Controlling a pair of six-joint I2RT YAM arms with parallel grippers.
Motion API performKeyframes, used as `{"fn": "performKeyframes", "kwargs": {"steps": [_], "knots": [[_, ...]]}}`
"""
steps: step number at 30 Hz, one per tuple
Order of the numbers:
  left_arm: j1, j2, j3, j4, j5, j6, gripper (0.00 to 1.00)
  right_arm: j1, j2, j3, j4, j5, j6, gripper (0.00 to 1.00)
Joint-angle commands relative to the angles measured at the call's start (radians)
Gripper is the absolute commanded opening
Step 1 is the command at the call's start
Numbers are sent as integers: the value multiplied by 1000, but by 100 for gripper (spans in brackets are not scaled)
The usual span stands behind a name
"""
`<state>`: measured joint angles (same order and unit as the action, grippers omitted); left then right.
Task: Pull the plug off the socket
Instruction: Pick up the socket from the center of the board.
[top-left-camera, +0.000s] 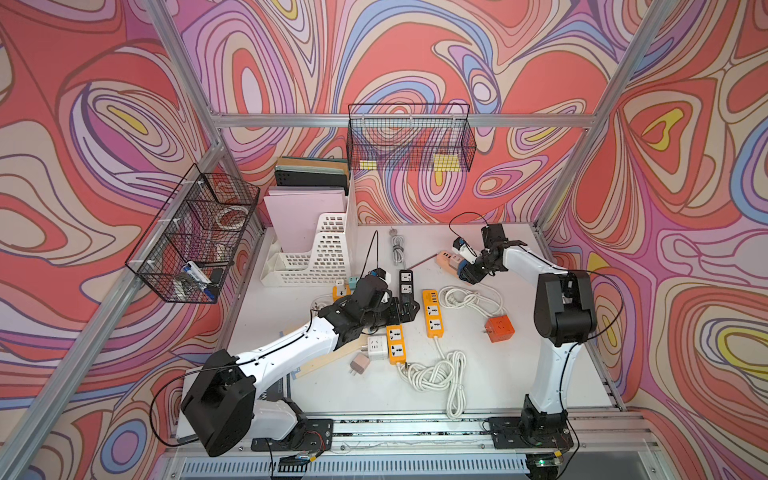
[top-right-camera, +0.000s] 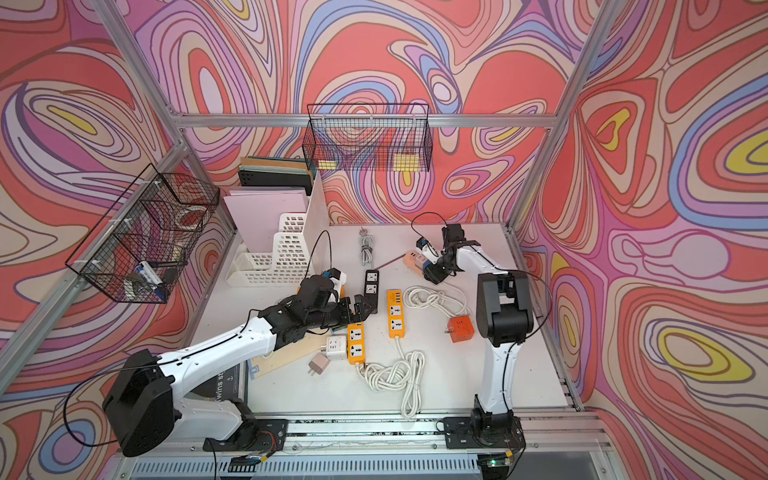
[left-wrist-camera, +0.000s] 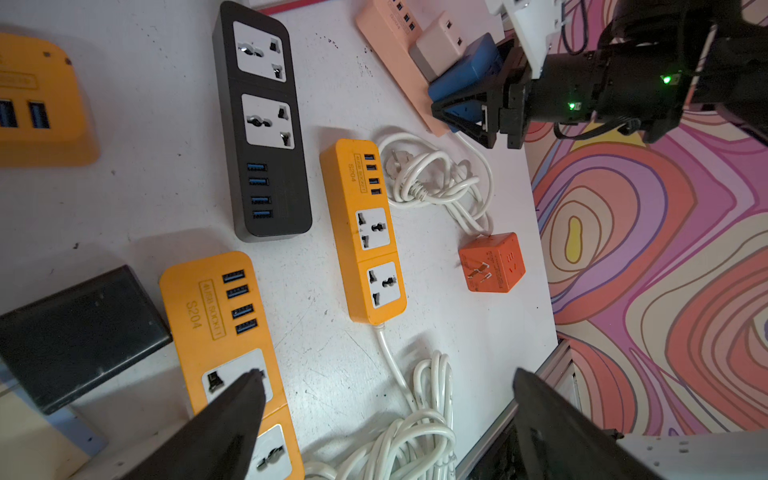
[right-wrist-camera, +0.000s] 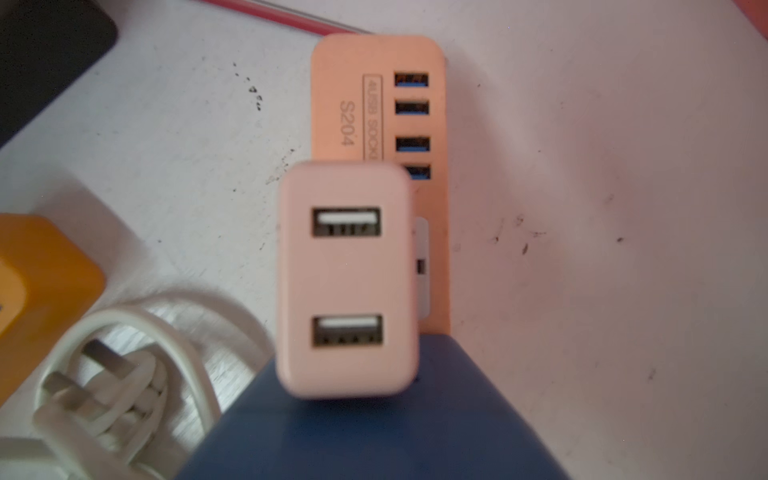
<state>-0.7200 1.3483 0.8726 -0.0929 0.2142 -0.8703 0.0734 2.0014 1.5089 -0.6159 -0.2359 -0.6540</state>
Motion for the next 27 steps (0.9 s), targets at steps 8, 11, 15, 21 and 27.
{"fn": "performKeyframes", "kwargs": {"steps": [8,11,15,21,27], "knots": [[25,-23,-84,266,90,-163,98,77,-438,-179,31,-60,167,35],[40,-33,-153,462,107,-268,99,142,-556,-250,12,-65,231,35],[59,-25,-240,710,94,-377,99,250,-699,-396,39,-49,353,35],[63,51,-287,916,129,-453,99,395,-830,-612,110,4,476,35],[63,95,-285,854,126,-423,99,481,-911,-733,203,7,546,35]]}}
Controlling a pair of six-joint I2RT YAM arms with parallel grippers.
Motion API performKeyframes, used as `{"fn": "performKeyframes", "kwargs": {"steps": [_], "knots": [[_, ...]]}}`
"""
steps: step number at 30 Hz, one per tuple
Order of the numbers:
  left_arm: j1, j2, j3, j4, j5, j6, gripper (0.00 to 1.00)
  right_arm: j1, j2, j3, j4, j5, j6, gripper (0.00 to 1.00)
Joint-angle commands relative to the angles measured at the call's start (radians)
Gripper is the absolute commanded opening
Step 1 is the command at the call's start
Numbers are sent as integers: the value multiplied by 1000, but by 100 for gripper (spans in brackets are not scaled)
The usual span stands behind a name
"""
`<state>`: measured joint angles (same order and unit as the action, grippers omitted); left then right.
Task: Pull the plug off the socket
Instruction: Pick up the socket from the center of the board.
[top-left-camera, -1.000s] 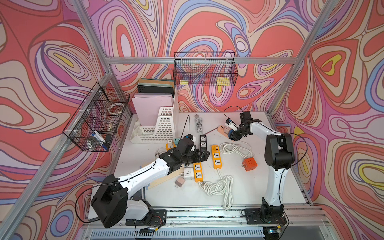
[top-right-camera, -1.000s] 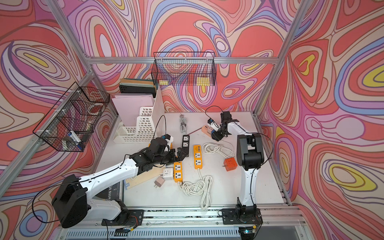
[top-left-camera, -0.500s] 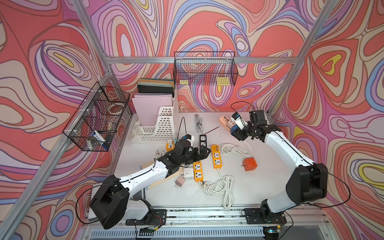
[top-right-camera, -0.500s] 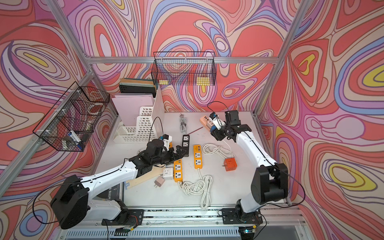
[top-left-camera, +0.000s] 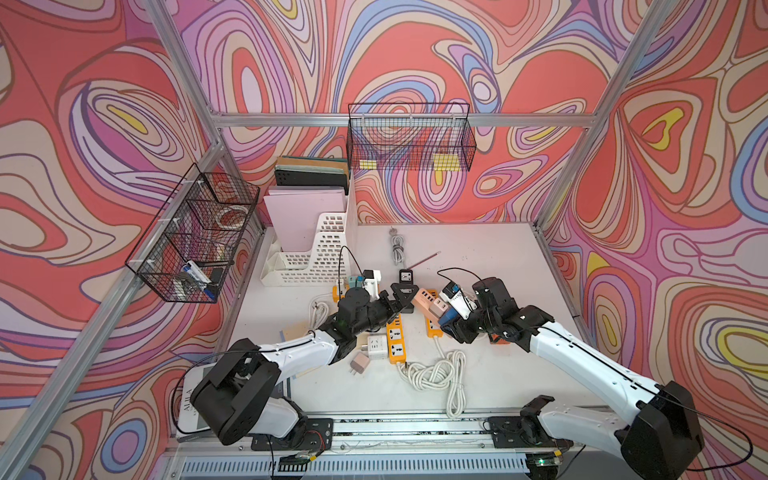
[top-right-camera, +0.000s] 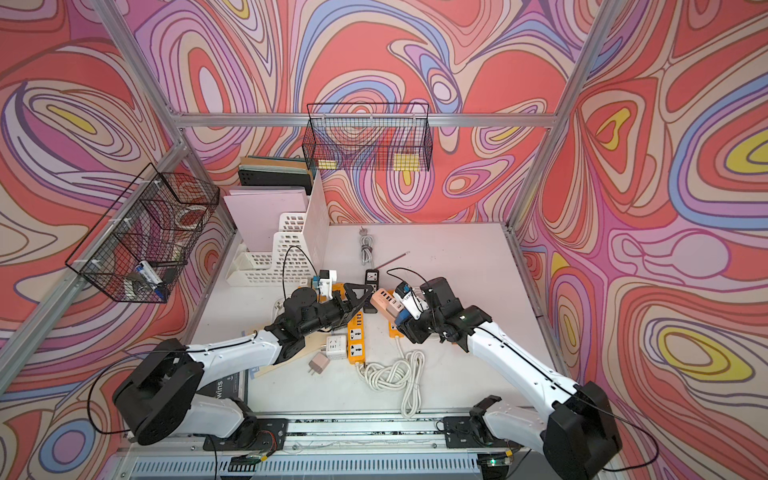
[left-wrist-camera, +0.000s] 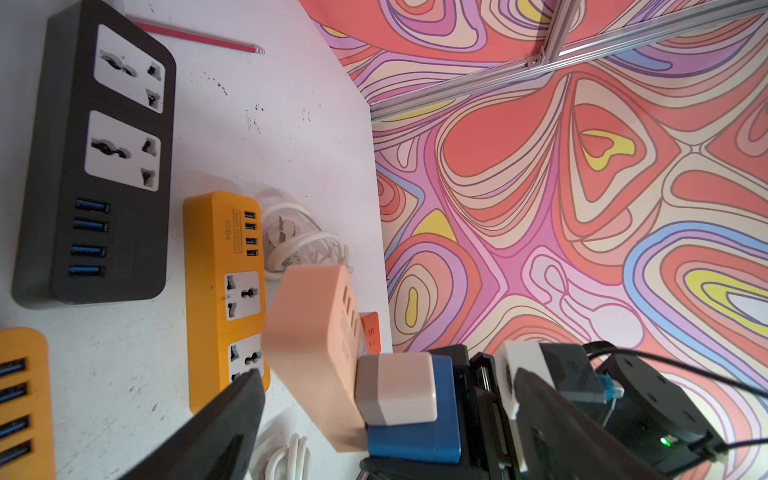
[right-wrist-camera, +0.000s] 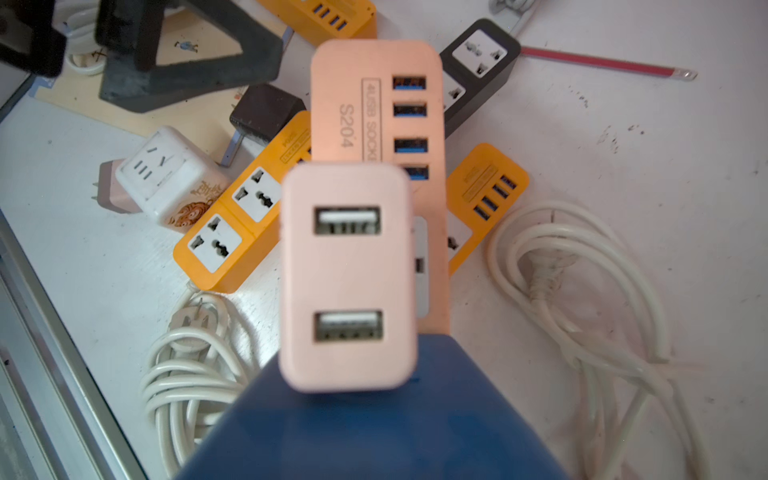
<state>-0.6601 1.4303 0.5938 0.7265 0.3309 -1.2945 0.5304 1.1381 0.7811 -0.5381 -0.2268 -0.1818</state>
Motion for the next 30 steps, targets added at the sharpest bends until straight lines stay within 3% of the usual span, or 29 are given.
{"fn": "performKeyframes", "kwargs": {"steps": [1,6,12,21,27,30], "knots": [[4,21,1,16,11,11,98,30,-50,-14,136,0,78,35],[2,94,68,-140,30,39,95,47,-37,-32,181,-16,100,34],[-3,214,80,-14,59,-20,90,56,-56,-56,226,-69,111,35],[-27,301,80,246,107,-143,57,61,-70,-74,240,-96,158,35],[-49,303,83,251,106,-158,30,62,-53,-75,253,-120,209,35],[-49,277,63,217,88,-128,16,62,-63,-73,236,-98,238,41]]}}
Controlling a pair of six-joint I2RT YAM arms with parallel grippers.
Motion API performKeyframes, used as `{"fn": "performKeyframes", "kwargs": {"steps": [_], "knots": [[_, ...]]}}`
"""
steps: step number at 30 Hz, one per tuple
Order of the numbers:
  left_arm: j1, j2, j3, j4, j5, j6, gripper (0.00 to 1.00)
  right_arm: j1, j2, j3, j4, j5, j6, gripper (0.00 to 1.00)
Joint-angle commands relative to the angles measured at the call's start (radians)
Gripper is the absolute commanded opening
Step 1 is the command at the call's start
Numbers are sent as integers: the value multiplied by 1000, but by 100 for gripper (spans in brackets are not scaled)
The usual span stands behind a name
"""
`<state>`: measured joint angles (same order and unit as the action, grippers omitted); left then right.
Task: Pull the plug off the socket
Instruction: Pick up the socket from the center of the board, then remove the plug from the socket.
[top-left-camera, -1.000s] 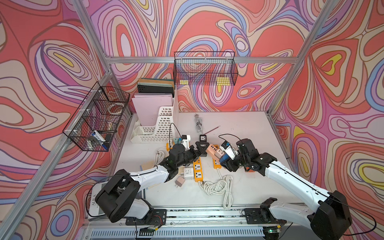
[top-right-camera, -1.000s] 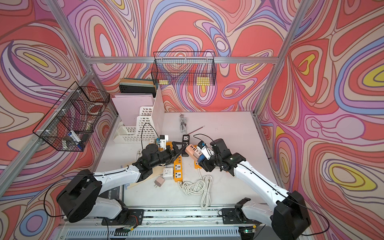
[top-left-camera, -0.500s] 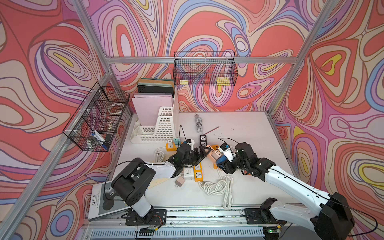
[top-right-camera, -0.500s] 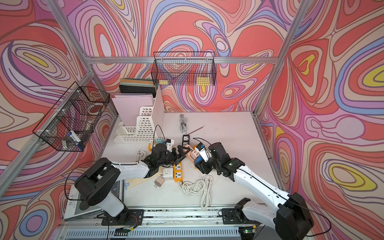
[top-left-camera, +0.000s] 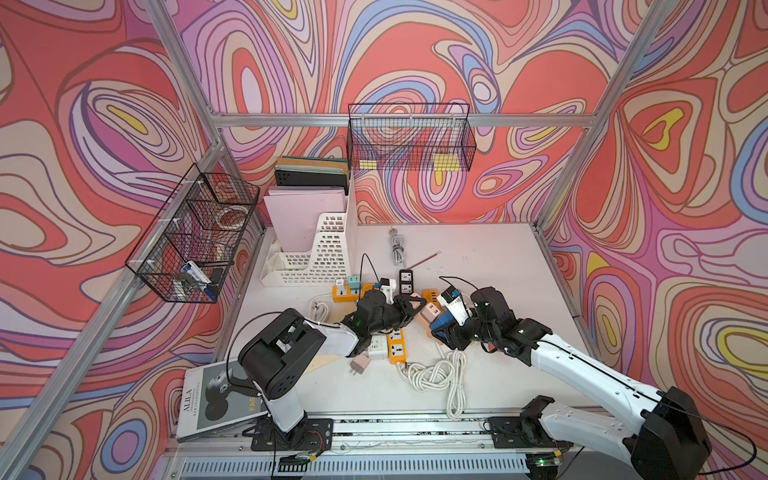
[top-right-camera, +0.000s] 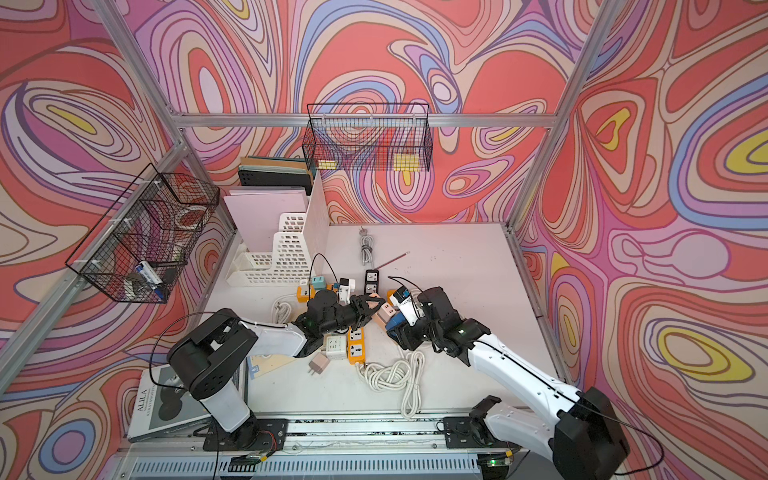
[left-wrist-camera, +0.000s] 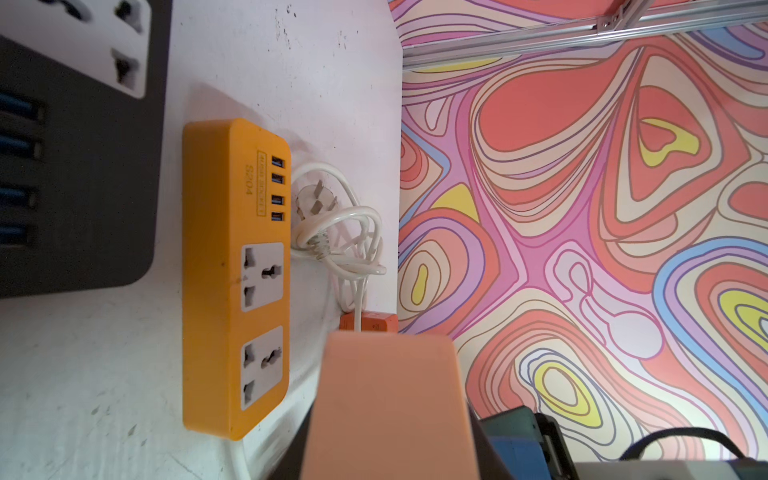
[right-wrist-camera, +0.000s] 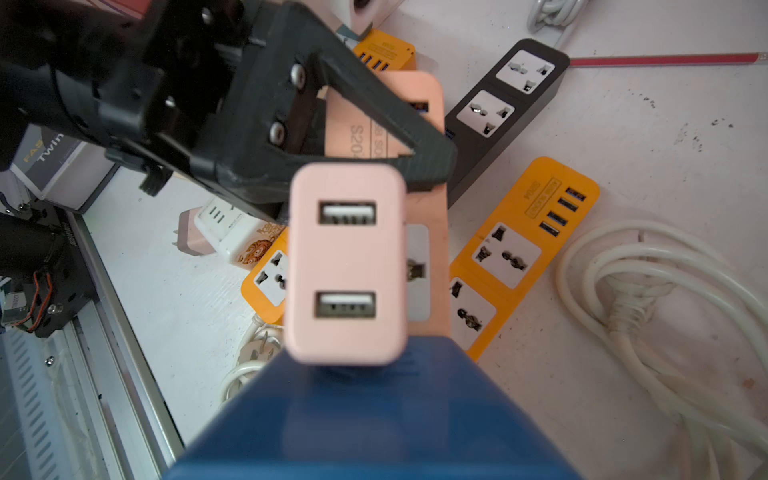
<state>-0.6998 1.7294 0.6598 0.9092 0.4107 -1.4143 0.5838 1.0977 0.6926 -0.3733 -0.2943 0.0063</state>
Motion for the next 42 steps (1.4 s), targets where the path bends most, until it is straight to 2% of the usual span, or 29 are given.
{"fn": "performKeyframes", "kwargs": {"steps": [1,7,8,9,13,16,22,26,31,38,42], "knots": [[-9,-41,-13,4,-5,13,14,9,-32,18,55,-6,63,46],[-4,-193,26,-405,-68,239,9,7,-157,27,-39,73,115,92],[-4,-208,44,-457,-70,277,8,8,-177,28,-53,87,120,97],[-4,-222,63,-506,-69,320,8,7,-197,30,-68,96,125,98],[-4,-233,110,-560,-40,389,7,6,-213,30,-106,37,80,98],[-4,-218,135,-551,-9,393,7,6,-151,52,-107,-96,21,98],[-4,-224,147,-549,-3,377,6,6,58,168,-190,-78,22,85],[-3,-237,139,-555,-7,379,6,7,75,172,-192,-144,10,72],[16,-232,119,-515,16,343,6,6,25,121,-144,-210,33,72],[59,-212,119,-463,67,308,6,6,110,165,-175,-220,0,60],[78,-192,127,-456,84,301,5,7,131,194,-188,-211,-4,59]]}}
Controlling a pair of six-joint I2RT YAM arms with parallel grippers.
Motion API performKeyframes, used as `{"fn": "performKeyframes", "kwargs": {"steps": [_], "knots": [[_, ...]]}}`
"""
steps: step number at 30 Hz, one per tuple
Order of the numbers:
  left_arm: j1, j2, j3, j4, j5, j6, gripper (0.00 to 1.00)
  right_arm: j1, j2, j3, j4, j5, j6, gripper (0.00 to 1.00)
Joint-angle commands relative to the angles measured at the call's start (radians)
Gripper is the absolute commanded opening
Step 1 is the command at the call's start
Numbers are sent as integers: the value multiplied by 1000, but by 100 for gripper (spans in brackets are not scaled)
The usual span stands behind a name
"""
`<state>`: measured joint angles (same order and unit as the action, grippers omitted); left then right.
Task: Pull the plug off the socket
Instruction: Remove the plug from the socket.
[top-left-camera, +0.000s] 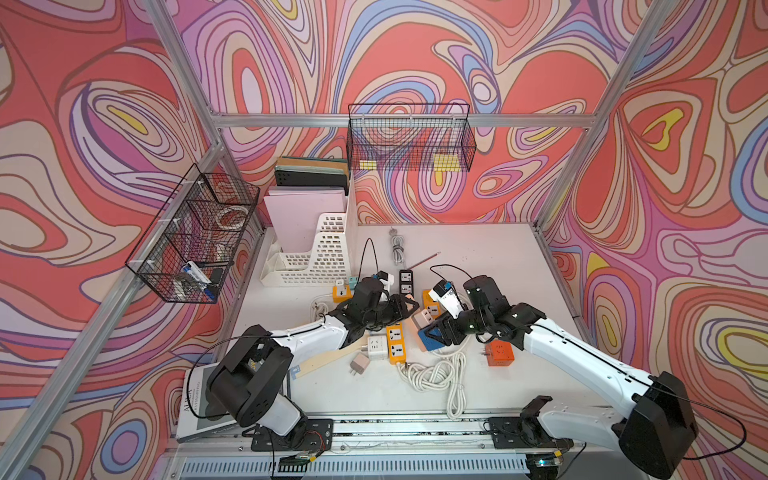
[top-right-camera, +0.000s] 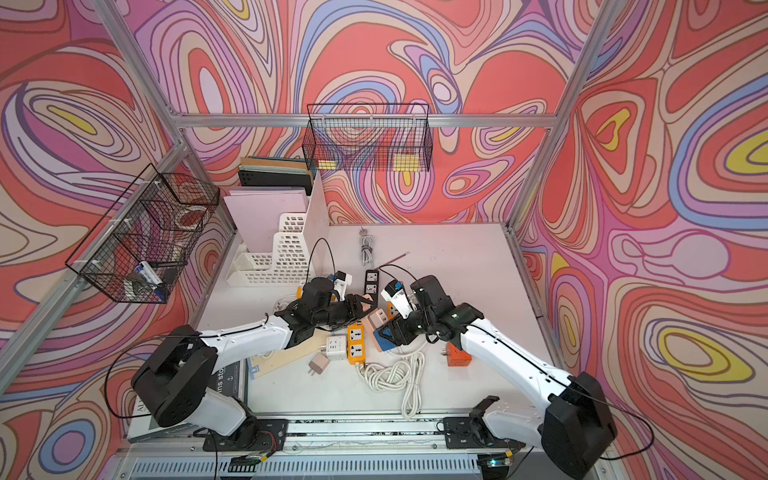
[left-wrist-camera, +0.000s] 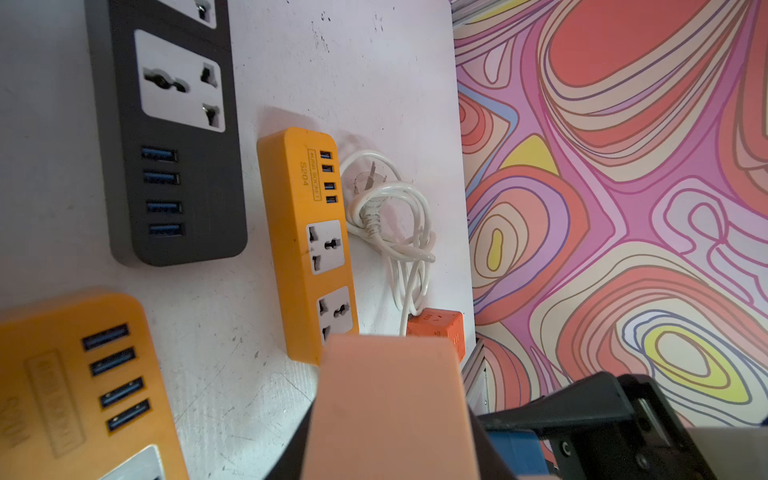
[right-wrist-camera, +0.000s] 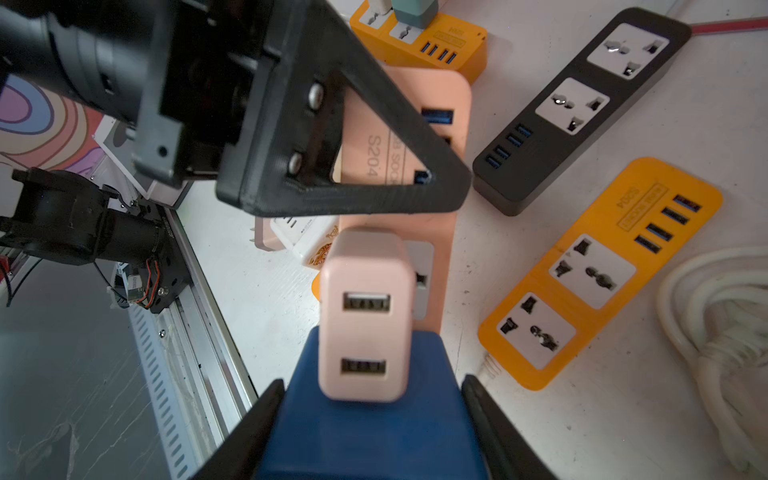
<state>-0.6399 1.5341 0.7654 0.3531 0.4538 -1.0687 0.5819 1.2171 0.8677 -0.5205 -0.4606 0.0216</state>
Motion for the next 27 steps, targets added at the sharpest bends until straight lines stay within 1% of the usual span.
{"fn": "performKeyframes", "kwargs": {"steps": [1,5,7,10,11,14,16,17,18,21,23,25,27], "knots": [[20,8,24,103,44,-44,5,9,11,17,-33,-42,-13,58],[26,31,44,110,58,-47,5,10,22,10,-19,-36,14,58],[31,39,49,110,60,-44,5,10,25,8,-38,-12,7,56],[44,39,58,37,42,9,5,2,-14,1,-36,37,11,53],[46,36,66,-17,24,47,5,-16,-29,1,-31,34,16,50],[51,36,80,-124,-11,148,4,-90,-36,6,-7,-41,38,43],[63,47,79,-146,-9,153,4,-93,-29,24,-12,-50,26,39],[72,57,80,-149,-2,133,4,-83,-25,35,-15,-54,25,33],[81,68,80,-145,8,107,4,-52,-24,46,-20,-36,20,30],[91,90,90,-135,12,54,3,73,-33,68,-40,86,20,30],[91,97,108,-161,3,56,3,85,-59,69,-48,154,62,29],[91,98,118,-184,-9,68,3,85,-119,45,-35,222,101,29],[91,98,120,-197,-14,89,3,80,-192,14,-23,262,120,30]]}}
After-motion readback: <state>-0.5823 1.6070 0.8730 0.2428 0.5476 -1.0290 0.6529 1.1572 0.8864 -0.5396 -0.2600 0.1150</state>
